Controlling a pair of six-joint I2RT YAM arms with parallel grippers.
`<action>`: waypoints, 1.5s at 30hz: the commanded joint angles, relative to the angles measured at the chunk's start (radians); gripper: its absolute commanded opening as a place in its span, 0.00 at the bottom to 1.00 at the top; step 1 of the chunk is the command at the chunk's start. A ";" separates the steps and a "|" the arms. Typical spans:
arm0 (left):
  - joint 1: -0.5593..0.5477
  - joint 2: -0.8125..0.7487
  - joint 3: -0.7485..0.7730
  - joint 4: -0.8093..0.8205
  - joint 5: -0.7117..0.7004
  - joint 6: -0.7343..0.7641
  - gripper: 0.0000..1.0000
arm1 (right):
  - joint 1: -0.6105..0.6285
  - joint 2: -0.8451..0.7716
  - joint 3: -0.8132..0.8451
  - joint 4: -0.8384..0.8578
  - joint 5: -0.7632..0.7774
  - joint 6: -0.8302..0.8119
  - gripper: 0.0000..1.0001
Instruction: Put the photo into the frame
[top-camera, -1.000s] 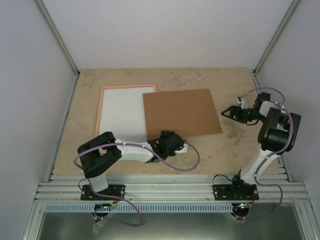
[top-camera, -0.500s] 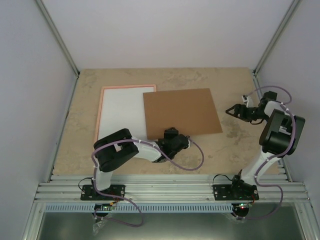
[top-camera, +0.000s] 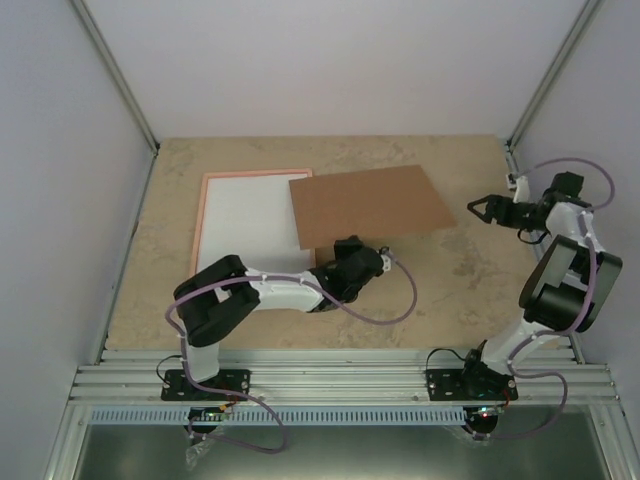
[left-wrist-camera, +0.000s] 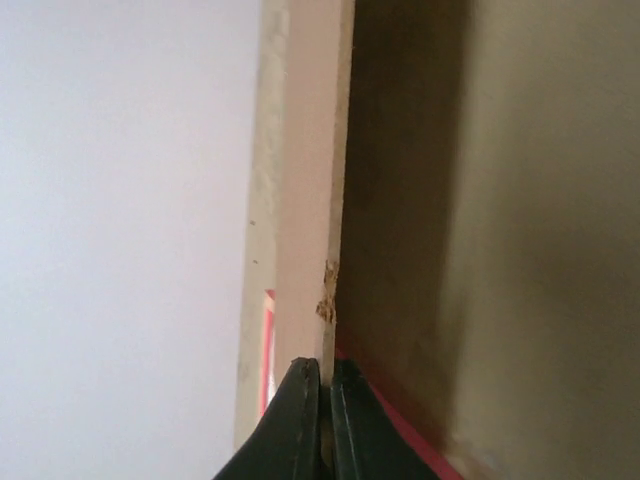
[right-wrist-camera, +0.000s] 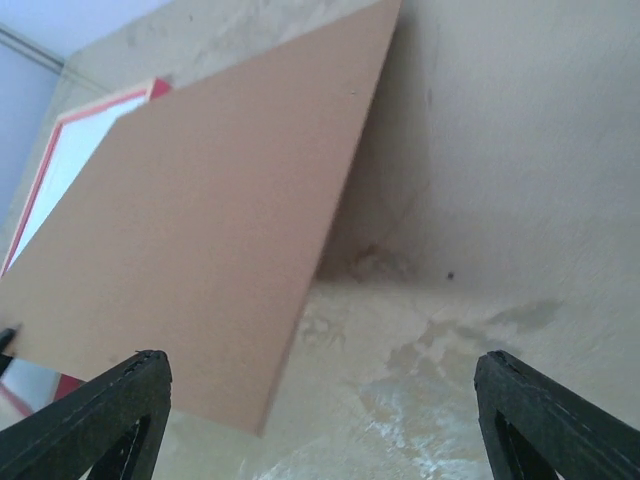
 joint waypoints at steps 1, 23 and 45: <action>0.031 -0.094 0.155 -0.099 0.059 -0.065 0.00 | -0.054 -0.094 0.053 0.075 -0.093 -0.009 0.85; 0.603 -0.353 0.868 -0.634 1.285 -1.164 0.00 | 0.152 -0.331 -0.093 0.783 -0.347 0.690 0.96; 0.823 -0.463 0.394 0.223 1.764 -1.940 0.00 | 0.348 -0.106 0.170 1.287 -0.388 1.352 0.38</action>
